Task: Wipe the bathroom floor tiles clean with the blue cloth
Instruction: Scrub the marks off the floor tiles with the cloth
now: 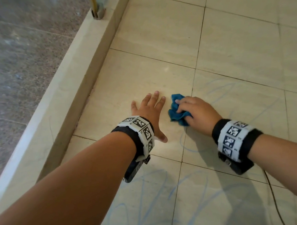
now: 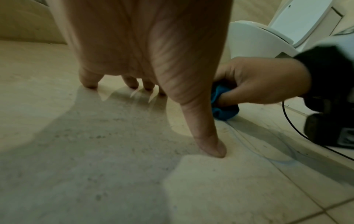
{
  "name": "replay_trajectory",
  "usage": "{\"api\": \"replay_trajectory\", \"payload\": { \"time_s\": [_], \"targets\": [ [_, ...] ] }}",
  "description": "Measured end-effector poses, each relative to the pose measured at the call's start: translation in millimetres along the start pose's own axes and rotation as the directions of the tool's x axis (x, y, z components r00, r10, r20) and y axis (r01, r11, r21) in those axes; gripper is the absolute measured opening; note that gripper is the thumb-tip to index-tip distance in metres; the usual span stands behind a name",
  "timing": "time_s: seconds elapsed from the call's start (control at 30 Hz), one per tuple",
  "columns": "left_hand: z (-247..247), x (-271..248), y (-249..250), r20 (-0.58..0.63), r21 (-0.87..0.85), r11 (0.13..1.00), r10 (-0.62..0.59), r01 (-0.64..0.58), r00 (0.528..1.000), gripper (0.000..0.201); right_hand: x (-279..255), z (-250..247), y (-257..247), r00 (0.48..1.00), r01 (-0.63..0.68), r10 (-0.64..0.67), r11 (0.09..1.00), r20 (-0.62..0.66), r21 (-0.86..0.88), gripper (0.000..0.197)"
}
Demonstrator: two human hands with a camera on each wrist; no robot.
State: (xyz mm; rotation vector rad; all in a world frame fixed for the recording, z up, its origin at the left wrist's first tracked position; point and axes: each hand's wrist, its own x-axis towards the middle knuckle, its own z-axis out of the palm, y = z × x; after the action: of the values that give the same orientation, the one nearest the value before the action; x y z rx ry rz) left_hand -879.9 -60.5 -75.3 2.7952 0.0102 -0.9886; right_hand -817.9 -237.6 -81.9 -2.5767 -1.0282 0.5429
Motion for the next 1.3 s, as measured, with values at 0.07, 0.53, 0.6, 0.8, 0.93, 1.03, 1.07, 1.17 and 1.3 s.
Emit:
{"api": "replay_trajectory", "payload": {
  "time_s": [0.07,0.53,0.6,0.8,0.93,1.03,1.07,1.17,1.3],
  "targets": [
    [0,0,-1,0.001,-0.008,1.000,0.002,-0.002,1.000,0.134,11,-15,15,0.987,-0.129,0.135,0.989,-0.087,0.072,0.026],
    [1,2,-1,0.002,-0.013,1.000,0.000,0.000,1.000,0.135,15,-12,-4,0.951,-0.259,0.252,0.966,-0.179,-0.016,0.027],
    [1,2,-1,0.003,0.006,1.000,-0.006,0.006,1.000,0.135,-2,1,-24,1.000,-0.025,0.026,0.992,0.011,-0.124,0.029],
    [0,0,-2,-0.002,-0.014,1.000,-0.002,0.002,1.000,0.135,14,-16,12,0.893,-0.362,0.378,0.926,-0.245,0.108,0.025],
    [-1,0,0,0.004,0.027,0.999,-0.023,0.023,1.000,0.135,-9,4,-32,0.998,-0.063,0.062,0.996,-0.008,-0.070,0.039],
    [-4,-1,2,0.011,0.037,0.999,-0.034,0.033,0.999,0.135,-10,-1,-18,0.998,-0.055,0.058,0.996,0.038,-0.072,0.038],
    [-6,-2,4,0.014,0.040,0.998,-0.038,0.037,0.999,0.136,-6,-5,-8,0.987,-0.151,0.150,0.988,-0.056,-0.016,0.035],
    [-7,-5,10,0.005,0.080,0.996,-0.035,0.035,0.999,0.143,-12,2,-4,0.968,-0.224,0.217,0.974,-0.128,-0.038,0.031],
    [3,-5,18,0.050,0.120,0.991,0.045,-0.051,0.998,0.151,-52,19,-36,0.987,0.151,-0.142,0.980,0.074,-0.128,0.026]
  ]
}}
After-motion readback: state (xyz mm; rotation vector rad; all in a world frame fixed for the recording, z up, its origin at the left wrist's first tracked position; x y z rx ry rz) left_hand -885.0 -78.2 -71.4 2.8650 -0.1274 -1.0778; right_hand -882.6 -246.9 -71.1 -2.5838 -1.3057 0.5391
